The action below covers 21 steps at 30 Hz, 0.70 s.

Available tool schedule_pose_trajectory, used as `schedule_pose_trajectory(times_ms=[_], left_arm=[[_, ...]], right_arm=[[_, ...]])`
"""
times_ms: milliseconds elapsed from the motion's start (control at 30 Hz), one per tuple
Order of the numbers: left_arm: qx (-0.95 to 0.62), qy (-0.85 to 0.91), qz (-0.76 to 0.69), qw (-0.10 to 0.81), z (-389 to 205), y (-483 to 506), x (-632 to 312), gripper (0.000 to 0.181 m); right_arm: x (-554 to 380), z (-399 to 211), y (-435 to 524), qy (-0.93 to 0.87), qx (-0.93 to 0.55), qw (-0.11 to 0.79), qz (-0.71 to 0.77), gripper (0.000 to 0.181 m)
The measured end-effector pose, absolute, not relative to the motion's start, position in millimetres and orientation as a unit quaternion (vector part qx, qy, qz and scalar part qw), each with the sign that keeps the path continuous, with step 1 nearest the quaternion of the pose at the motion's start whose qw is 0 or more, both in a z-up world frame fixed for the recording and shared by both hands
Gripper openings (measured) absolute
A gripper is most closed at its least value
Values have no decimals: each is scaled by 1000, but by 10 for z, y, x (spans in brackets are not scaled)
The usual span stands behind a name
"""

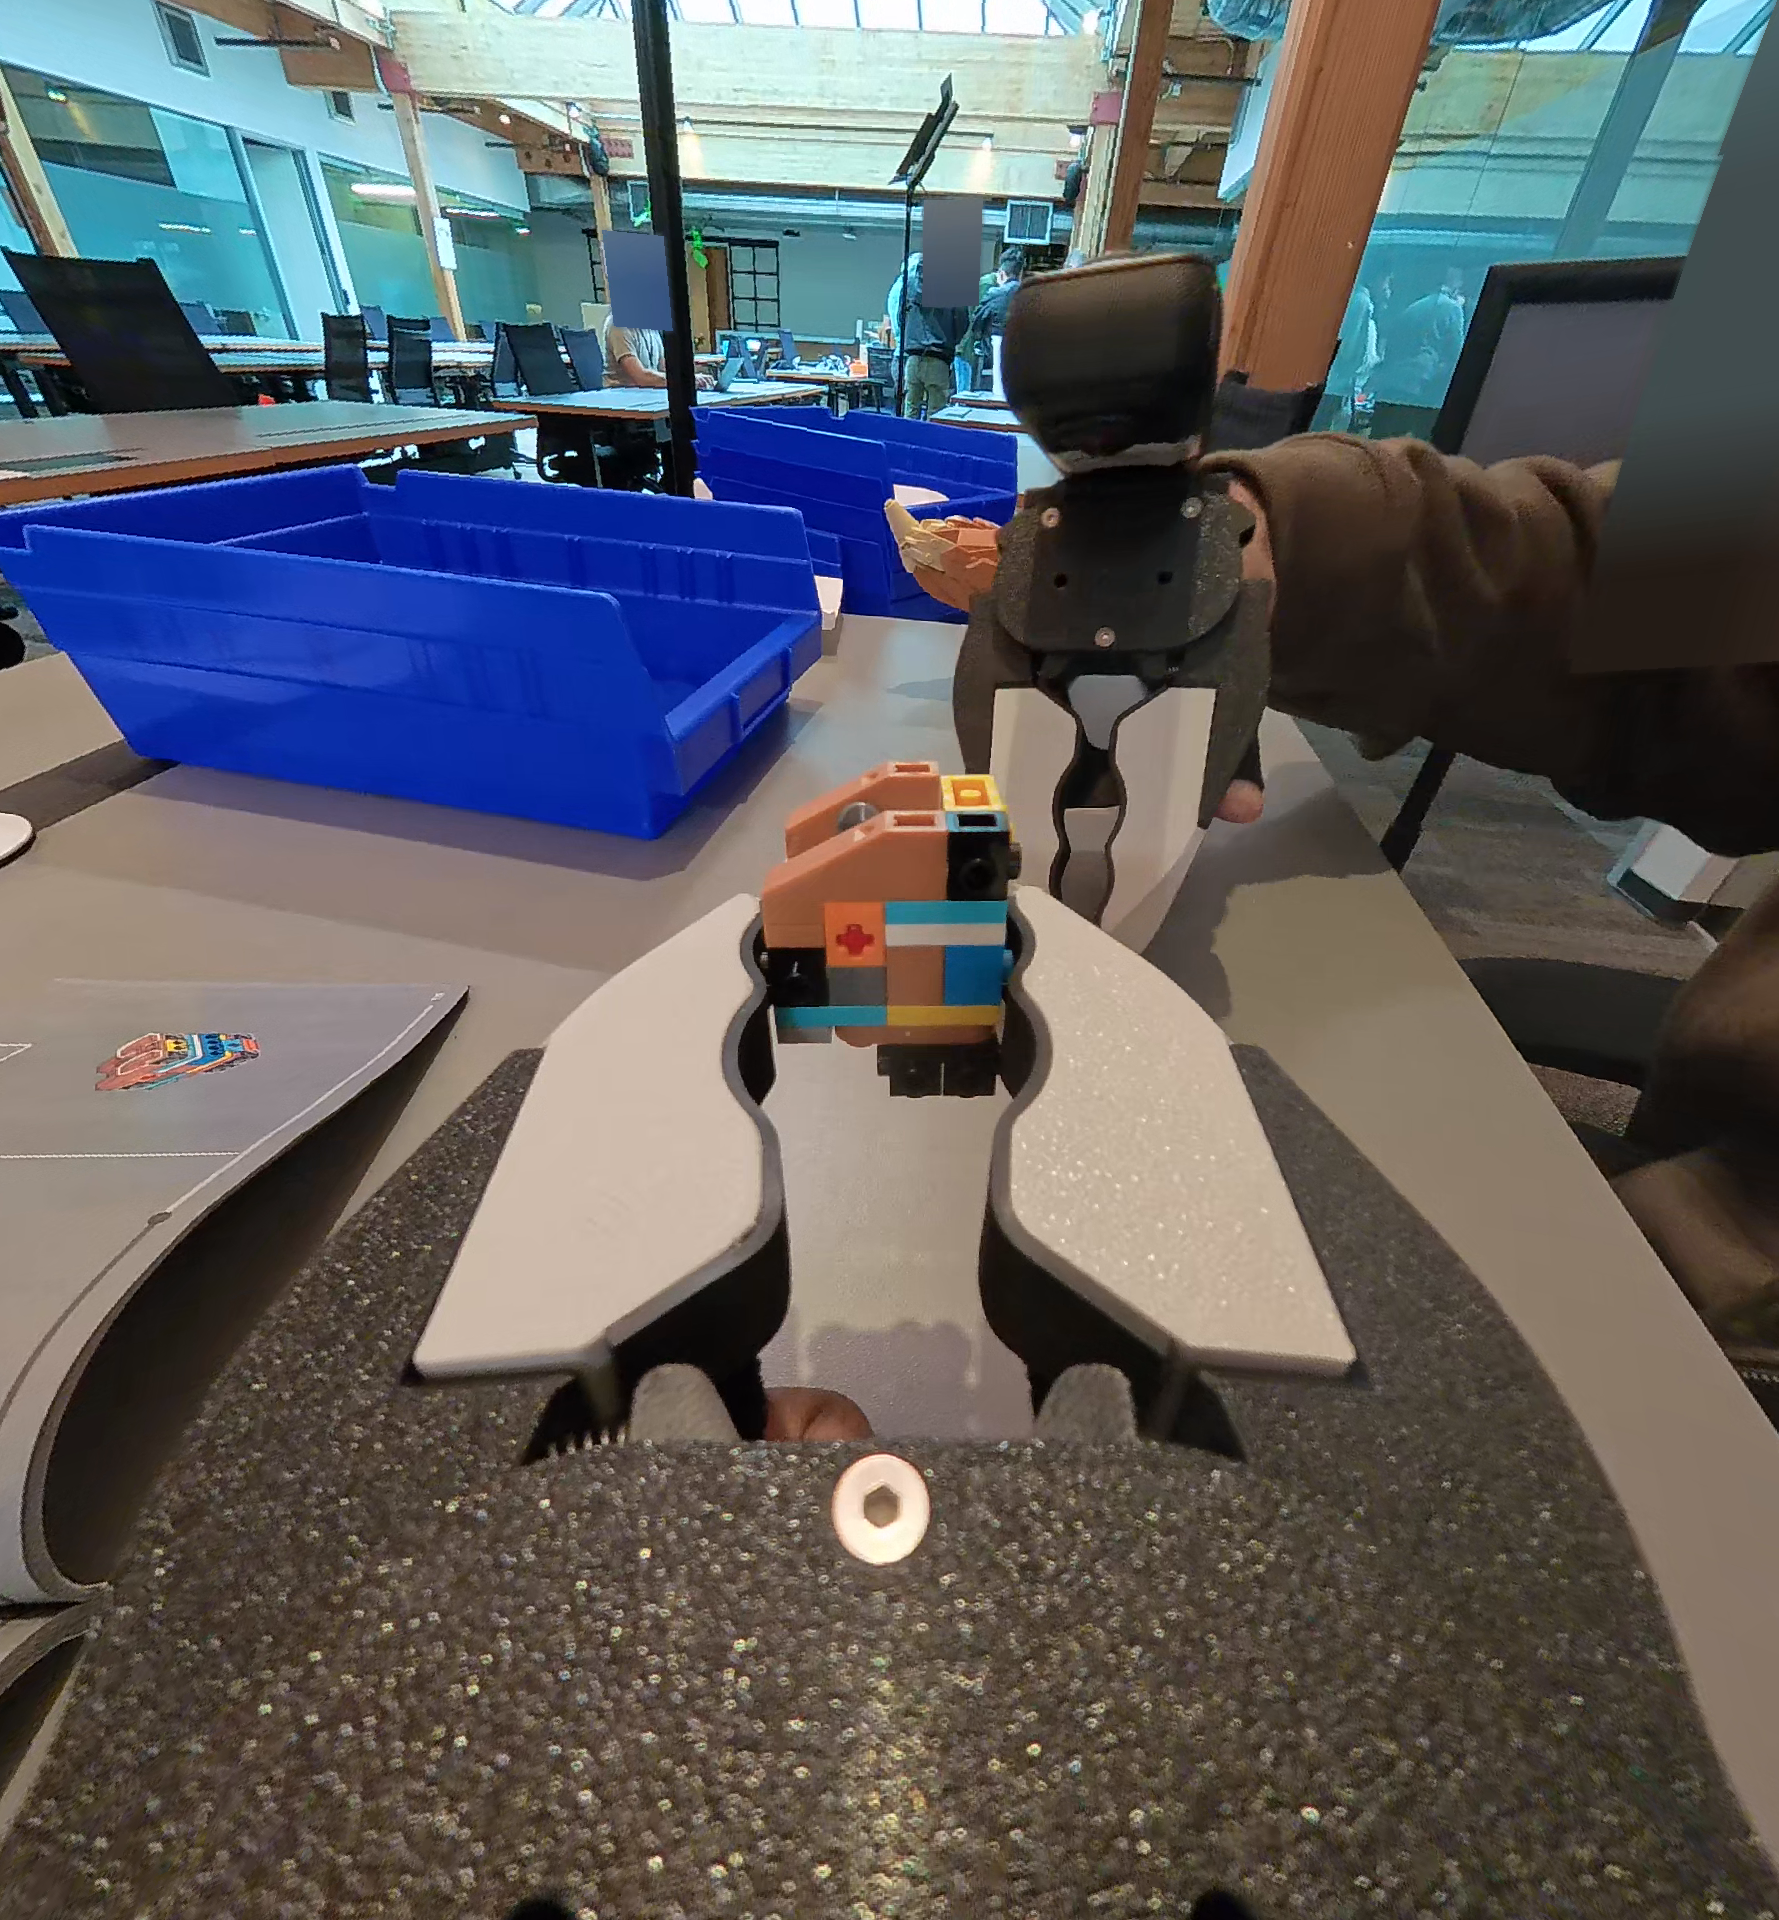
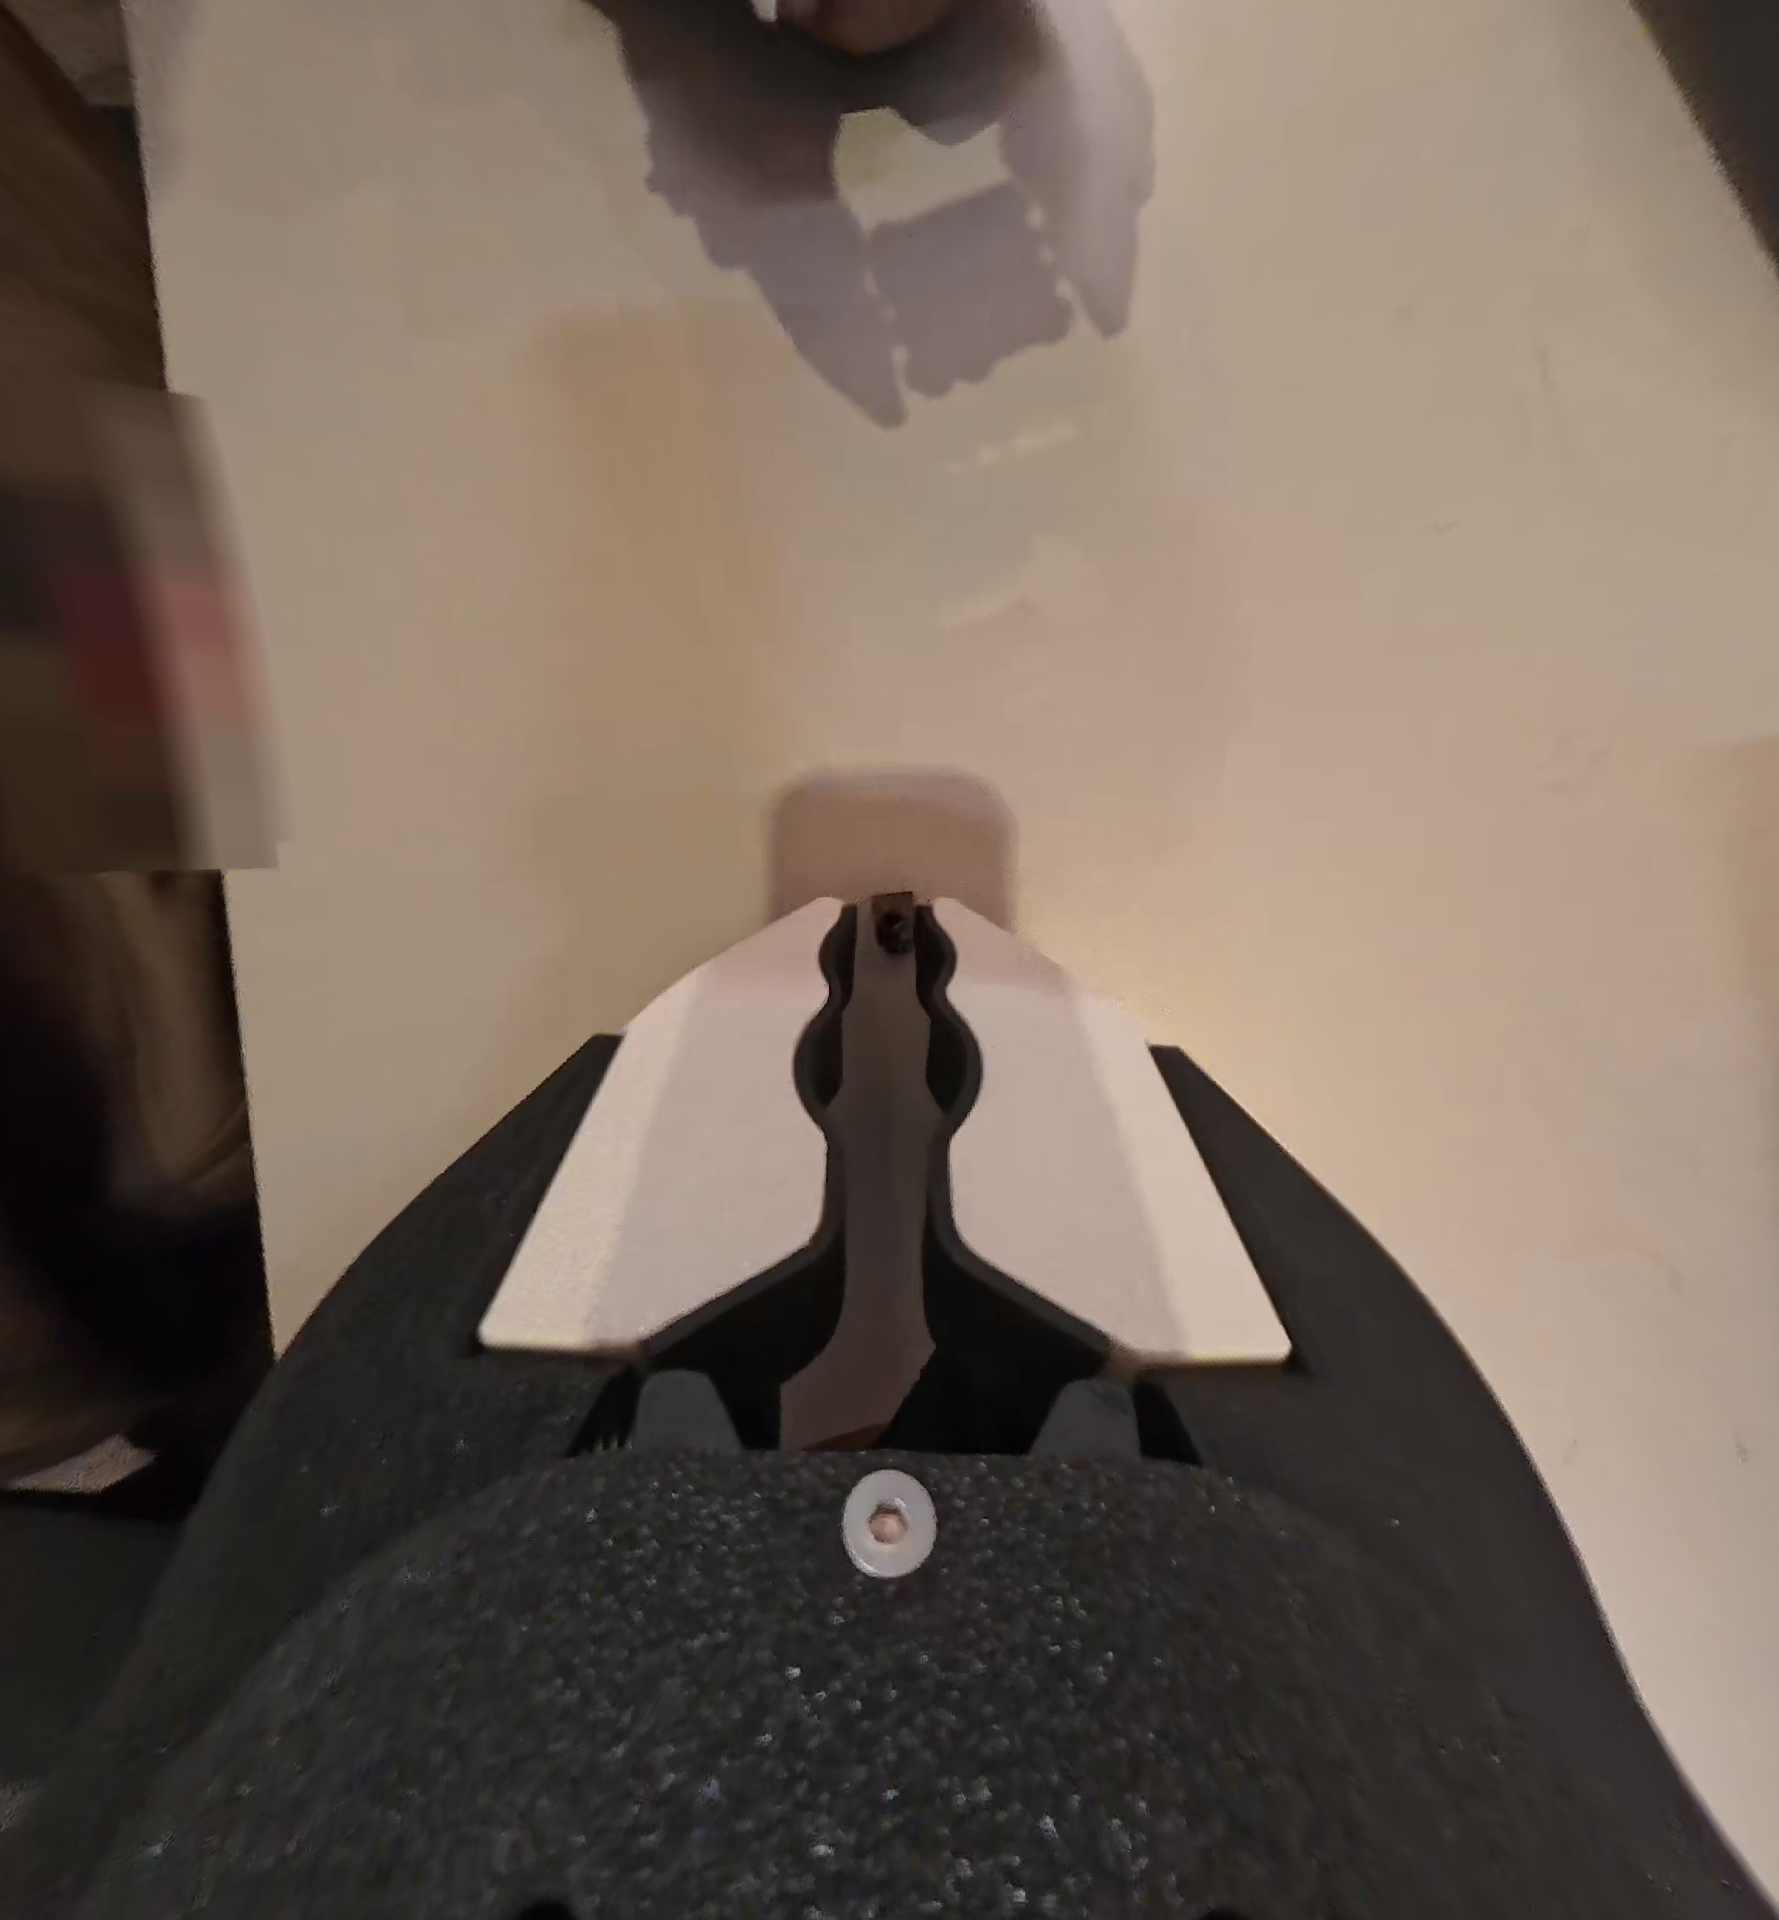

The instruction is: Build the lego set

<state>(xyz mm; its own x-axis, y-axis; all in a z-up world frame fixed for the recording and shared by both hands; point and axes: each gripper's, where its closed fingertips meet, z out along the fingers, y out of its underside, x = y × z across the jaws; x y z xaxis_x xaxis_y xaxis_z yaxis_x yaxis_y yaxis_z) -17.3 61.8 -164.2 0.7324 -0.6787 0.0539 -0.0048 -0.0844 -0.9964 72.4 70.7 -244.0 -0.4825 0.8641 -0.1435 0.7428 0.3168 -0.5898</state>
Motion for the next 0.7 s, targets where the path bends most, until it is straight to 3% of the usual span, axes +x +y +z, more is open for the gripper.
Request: schedule_pose_trajectory(times_ms=[700], left_arm=[[-684, 250, -270, 629, -1637, 612, -173, 41]], right_arm=[[710, -2545, 731, -825, -466, 3, 320, 12]])
